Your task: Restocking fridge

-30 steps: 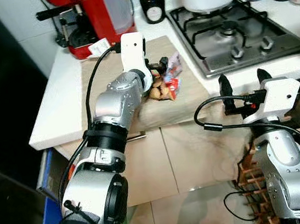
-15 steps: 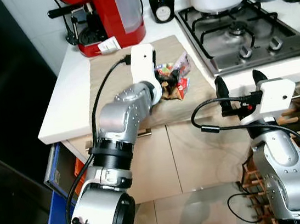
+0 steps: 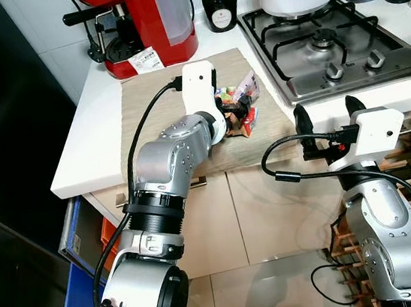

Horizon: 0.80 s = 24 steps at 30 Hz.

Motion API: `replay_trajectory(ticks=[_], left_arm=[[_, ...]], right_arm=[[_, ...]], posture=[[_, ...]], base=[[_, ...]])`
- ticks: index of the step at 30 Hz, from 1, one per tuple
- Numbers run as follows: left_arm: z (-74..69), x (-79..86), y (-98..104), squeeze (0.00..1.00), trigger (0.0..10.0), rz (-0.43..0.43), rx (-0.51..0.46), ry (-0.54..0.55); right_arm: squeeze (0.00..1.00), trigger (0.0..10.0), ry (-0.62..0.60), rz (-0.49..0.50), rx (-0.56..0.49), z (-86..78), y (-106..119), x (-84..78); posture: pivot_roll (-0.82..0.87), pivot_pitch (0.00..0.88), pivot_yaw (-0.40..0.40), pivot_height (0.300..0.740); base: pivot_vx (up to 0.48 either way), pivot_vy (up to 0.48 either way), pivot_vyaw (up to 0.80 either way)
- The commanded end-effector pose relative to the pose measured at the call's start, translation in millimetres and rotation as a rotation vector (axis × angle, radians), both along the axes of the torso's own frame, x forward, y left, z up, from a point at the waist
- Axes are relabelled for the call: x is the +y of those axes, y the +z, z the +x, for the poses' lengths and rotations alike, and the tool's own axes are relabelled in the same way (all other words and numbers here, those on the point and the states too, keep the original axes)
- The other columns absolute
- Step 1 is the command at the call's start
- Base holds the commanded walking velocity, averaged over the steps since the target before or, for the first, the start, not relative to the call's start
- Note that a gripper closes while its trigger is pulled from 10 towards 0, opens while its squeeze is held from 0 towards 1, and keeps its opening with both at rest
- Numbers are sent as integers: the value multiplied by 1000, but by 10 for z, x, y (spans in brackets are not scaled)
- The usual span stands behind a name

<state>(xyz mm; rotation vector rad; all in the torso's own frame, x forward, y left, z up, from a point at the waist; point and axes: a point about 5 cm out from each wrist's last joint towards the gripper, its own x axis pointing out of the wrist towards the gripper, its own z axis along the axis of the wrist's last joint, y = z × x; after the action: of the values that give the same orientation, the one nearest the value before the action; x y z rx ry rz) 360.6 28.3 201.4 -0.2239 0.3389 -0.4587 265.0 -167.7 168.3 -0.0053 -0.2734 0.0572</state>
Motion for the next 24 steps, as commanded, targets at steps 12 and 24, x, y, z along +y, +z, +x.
replay_trajectory(ticks=[12, 24], left_arm=[[79, -252, -232, 0, 10000, 26, 86, -31], [120, -198, -492, 0, 0, 57, 86, -33]], right_arm=[[0, 10000, 23, -9, -4, -8, 33, 58], [0, 10000, 25, -13, 1, -3, 40, 56]], posture=[[-220, 0, 178, 740], [-229, 0, 173, 740]], base=[[0, 0, 0], [0, 0, 0]])
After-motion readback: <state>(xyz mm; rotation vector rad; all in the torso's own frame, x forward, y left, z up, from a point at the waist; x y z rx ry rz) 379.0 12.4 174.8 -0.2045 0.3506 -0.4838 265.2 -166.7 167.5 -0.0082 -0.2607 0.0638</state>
